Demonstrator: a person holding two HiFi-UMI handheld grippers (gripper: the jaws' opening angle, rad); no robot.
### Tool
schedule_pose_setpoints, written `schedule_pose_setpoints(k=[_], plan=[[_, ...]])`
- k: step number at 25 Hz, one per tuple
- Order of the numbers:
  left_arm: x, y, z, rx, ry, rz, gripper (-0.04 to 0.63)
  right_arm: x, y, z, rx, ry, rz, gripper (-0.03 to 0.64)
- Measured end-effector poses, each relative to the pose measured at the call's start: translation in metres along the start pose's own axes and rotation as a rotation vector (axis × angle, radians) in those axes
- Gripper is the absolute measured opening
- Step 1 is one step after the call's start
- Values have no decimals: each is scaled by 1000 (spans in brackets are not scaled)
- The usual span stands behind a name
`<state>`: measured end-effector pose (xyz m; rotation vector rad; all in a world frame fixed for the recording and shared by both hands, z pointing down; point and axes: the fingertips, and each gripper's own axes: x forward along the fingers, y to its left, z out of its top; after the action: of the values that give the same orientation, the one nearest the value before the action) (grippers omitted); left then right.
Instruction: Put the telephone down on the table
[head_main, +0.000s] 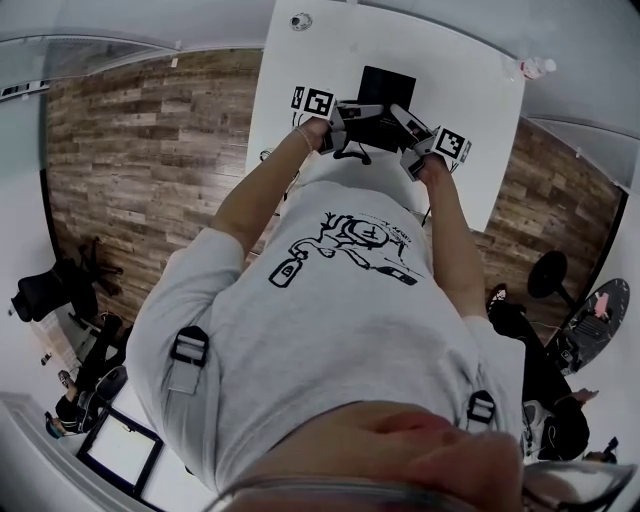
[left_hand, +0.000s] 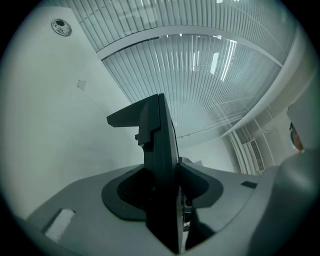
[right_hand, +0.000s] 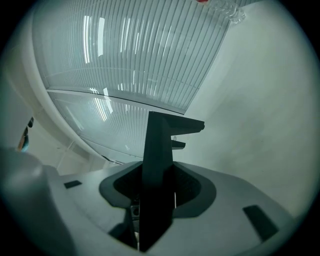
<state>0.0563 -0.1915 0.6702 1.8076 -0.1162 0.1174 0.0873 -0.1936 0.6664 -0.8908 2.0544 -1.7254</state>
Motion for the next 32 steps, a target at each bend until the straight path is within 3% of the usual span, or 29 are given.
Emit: schedule_pose_setpoints(k=[15, 32], plan=[[16, 46, -13, -31, 22, 73, 210, 2, -50, -8, 47, 11, -72, 158], [18, 60, -22, 31, 25, 124, 219, 3, -62, -15, 8, 15, -70, 163]])
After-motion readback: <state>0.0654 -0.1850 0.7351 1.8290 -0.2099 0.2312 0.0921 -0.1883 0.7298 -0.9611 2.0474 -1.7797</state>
